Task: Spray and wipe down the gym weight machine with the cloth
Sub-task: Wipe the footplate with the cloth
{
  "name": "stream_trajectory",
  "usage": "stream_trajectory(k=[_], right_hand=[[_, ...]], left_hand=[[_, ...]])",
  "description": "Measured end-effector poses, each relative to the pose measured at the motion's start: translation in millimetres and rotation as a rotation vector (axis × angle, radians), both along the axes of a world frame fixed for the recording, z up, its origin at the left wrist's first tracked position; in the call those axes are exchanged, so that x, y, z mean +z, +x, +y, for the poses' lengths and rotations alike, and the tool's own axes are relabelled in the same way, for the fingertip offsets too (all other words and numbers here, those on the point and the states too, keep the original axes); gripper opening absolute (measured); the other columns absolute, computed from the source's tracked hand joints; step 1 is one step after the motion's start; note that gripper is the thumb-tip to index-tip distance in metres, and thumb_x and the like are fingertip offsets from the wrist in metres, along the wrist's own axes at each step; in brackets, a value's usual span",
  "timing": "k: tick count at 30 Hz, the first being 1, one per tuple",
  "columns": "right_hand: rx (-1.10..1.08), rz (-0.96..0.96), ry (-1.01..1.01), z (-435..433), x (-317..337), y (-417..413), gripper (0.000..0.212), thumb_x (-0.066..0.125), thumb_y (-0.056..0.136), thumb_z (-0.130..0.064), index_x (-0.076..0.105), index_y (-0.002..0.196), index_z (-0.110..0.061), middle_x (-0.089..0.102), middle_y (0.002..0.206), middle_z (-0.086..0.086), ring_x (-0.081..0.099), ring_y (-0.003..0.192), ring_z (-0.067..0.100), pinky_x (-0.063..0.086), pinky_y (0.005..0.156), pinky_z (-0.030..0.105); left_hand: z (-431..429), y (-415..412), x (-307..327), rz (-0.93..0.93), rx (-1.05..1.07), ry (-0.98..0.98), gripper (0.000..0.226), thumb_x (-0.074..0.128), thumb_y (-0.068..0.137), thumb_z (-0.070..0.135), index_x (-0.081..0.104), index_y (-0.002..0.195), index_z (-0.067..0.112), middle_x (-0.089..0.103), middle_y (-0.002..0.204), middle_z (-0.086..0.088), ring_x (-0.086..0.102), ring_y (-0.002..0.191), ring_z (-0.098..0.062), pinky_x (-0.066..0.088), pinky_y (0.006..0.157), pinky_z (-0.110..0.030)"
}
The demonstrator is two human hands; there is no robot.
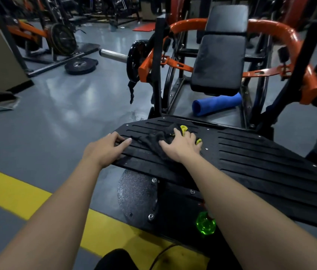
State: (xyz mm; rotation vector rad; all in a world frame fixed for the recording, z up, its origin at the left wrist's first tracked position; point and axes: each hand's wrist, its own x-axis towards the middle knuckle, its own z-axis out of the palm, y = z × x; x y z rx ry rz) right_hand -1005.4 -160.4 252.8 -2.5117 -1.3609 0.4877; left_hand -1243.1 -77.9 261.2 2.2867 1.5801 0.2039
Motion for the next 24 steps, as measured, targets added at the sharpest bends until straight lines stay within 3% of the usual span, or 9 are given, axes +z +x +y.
stream_trajectory(k=[2, 5, 8, 12, 17, 24], right_hand=[[-0.039, -0.026, -0.023, 26.0, -7.9, 7.0, 0.083, 0.045, 0.089, -0.070, 0.028, 0.158, -0.026, 0.029, 0.160, 0.015, 0.019, 0.149, 0.038, 0.013, 0.119, 0.066], [-0.041, -0.038, -0.037, 62.9, -18.4, 24.6, 0.078, 0.047, 0.090, -0.067, 0.034, 0.155, -0.026, 0.032, 0.158, 0.014, 0.022, 0.147, 0.038, 0.018, 0.117, 0.066], [-0.041, -0.057, -0.028, 101.7, -29.8, 46.2, 0.073, 0.048, 0.090, -0.065, 0.039, 0.151, -0.026, 0.033, 0.157, 0.013, 0.023, 0.147, 0.038, 0.019, 0.117, 0.065], [-0.012, -0.050, -0.017, 154.0, -44.0, 69.9, 0.073, 0.049, 0.090, -0.066, 0.042, 0.151, -0.027, 0.036, 0.156, 0.013, 0.028, 0.144, 0.038, 0.026, 0.116, 0.061], [-0.075, -0.061, -0.063, 194.8, -48.6, 83.6, 0.076, 0.048, 0.088, -0.070, 0.051, 0.144, -0.019, 0.046, 0.150, 0.016, 0.035, 0.139, 0.040, 0.030, 0.112, 0.063], [-0.051, -0.019, 0.006, 185.3, -44.6, 76.9, 0.069, 0.056, 0.088, -0.063, 0.057, 0.139, -0.016, 0.053, 0.144, 0.014, 0.040, 0.139, 0.036, 0.035, 0.113, 0.054]], left_hand=[[-2.4, 3.5, -4.0, 0.002, 0.056, 0.070, 0.054, 0.030, 0.092, 0.082, 0.056, 0.118, 0.043, 0.070, 0.107, 0.018, 0.064, 0.114, -0.022, 0.042, 0.083, -0.037], [-0.9, 0.0, -6.7, 0.019, 0.044, 0.117, 0.059, 0.028, 0.093, 0.081, 0.050, 0.135, 0.046, 0.060, 0.141, 0.017, 0.057, 0.130, -0.022, 0.044, 0.093, -0.040], [4.1, -0.3, -11.9, 0.005, 0.067, 0.119, 0.065, 0.022, 0.086, 0.087, 0.051, 0.135, 0.055, 0.044, 0.154, 0.025, 0.046, 0.142, -0.014, 0.043, 0.103, -0.042], [7.7, -1.5, -18.8, -0.009, 0.099, 0.155, 0.071, 0.018, 0.081, 0.087, 0.054, 0.134, 0.057, 0.041, 0.154, 0.030, 0.041, 0.144, -0.008, 0.043, 0.104, -0.042], [6.9, -1.0, -18.9, -0.019, 0.083, 0.157, 0.083, 0.016, 0.073, 0.093, 0.057, 0.134, 0.053, 0.041, 0.153, 0.031, 0.034, 0.148, -0.006, 0.030, 0.121, -0.045], [10.9, -3.1, -20.7, -0.008, 0.088, 0.155, 0.080, 0.020, 0.071, 0.093, 0.056, 0.133, 0.056, 0.042, 0.152, 0.032, 0.043, 0.144, -0.009, 0.043, 0.107, -0.044]])
